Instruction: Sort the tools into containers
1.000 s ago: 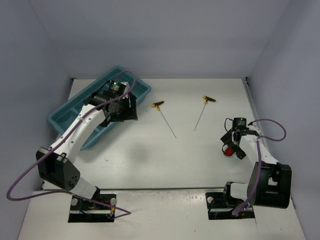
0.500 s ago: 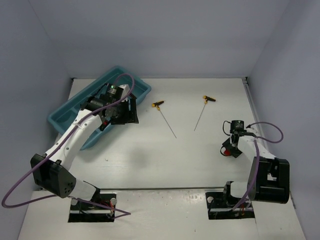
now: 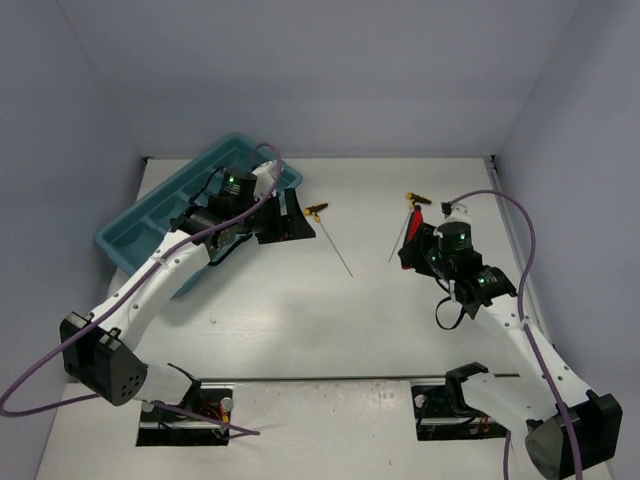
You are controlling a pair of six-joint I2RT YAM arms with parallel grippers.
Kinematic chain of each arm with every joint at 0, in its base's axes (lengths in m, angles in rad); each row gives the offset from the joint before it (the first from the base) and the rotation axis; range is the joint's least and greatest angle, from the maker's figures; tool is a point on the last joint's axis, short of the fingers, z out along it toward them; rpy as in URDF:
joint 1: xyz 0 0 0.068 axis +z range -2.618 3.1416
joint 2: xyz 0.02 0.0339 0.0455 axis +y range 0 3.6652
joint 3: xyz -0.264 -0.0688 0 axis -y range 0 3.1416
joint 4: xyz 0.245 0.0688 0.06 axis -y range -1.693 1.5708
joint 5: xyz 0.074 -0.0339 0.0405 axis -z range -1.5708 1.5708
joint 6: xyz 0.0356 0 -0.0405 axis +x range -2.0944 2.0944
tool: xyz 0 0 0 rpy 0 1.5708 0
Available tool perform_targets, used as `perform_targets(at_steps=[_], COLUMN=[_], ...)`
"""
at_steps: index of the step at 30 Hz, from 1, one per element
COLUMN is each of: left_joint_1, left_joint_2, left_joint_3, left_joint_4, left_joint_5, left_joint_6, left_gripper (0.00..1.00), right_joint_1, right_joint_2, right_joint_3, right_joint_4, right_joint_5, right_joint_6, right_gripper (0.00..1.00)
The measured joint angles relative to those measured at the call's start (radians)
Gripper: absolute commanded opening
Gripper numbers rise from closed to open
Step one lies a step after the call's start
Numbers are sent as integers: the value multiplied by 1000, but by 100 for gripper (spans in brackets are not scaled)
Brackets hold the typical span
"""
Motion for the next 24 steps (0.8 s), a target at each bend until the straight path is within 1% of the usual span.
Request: perform_targets(at_steps=[7,11,16,22,23,24], left_joint_1=[-151,-231,-295,-315,-317,-319], left_joint_2=[35,101,190,260,270,284], left_joint_3=[16,48,114,145,148,155], left_joint_4=[220,322,357,384,393,397], left_joint_5=[17,-18,-63,-109,-115,-123], left_joint_6=[-106,-144,-161,-190,-196,-201], left_gripper=[63,63,63,63,62,58], right_joint_1=[131,162,163,163,163,164], right_joint_2=[-15,-16,-18,-22,-22,-23], right_joint_3=[64,91,117,125,125,125], right_joint_4=[34,36,49,55,56,56], right_joint_5=[-155,-225,-285,-345,-352,-358], right_joint_6=[-109,-151,-183,-209,-212,-214], right_gripper=[0,0,1,2,2,3])
